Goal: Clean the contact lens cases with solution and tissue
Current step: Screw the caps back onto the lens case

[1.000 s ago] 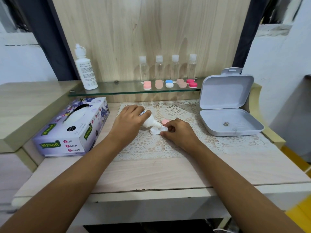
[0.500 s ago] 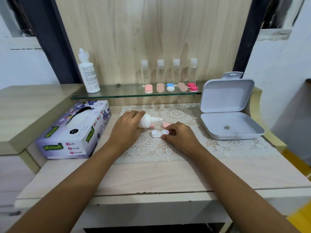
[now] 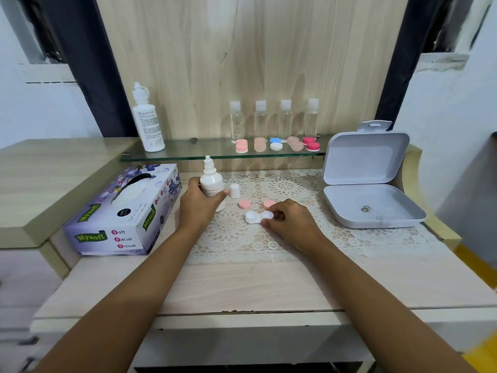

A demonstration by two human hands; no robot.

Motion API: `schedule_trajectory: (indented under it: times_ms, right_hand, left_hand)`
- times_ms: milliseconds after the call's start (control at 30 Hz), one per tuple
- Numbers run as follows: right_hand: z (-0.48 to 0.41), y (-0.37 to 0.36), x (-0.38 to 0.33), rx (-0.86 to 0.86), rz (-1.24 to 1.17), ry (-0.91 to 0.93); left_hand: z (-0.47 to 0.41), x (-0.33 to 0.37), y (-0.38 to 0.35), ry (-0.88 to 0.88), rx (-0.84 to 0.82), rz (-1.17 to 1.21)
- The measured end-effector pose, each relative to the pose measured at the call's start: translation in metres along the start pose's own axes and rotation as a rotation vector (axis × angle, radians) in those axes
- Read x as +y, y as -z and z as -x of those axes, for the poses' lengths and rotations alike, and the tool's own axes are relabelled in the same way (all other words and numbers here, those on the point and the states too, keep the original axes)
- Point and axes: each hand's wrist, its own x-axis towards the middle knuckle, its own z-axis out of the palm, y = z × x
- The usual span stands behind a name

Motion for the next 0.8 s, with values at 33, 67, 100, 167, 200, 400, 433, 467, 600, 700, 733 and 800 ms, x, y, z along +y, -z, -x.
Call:
schedule_trajectory:
  times_ms: [33,67,100,167,200,400,433,467,600,700,733,800]
  right_hand:
    - [0.0,0.0,0.0,0.0,0.001,0.001]
    - [0.0,0.0,0.0,0.001,0.003,0.004]
    - [0.0,0.0,0.0,0.002,0.005,0.005]
    - [-0.001,-0.001,0.001,0.001,0.005,0.003]
    - [-0.001,-0.001,0.001,0.001,0.002,0.002]
    - [-0.003,-0.004,0.005,0.002,-0.01,-0.017]
    - [-0.003,-0.005,0.005,0.001,-0.009,-0.02]
    - [-0.004,-0.005,0.005,-0.001,-0.006,-0.022]
    - [-0.004,-0.005,0.005,0.0,-0.004,-0.016]
    - [-0.003,-0.005,0.005,0.002,-0.002,-0.008]
    - [-0.003,-0.005,0.005,0.003,-0.001,-0.007]
    - [-0.002,-0.004,0.005,0.003,0.0,-0.004]
  left_hand:
    - [0.0,-0.001,0.0,0.01,0.009,0.004]
    - [0.0,-0.001,0.0,0.014,0.015,0.007]
    - [-0.001,-0.001,0.0,0.015,0.016,0.008]
    - [0.0,0.0,0.0,0.018,0.009,-0.001]
    - [0.001,0.001,0.0,0.013,0.004,-0.011]
    - [0.003,0.003,0.002,0.007,-0.043,-0.06]
    - [0.003,0.003,0.003,0.003,-0.041,-0.079]
    - [0.004,0.004,0.003,-0.003,-0.022,-0.109]
    - [0.022,0.016,0.009,-0.172,0.212,-0.26]
    - [0.029,0.021,0.009,-0.433,0.182,-0.267]
    - [0.028,0.022,0.008,-0.472,0.096,-0.261]
    - [0.024,0.02,0.004,-0.486,-0.095,-0.275]
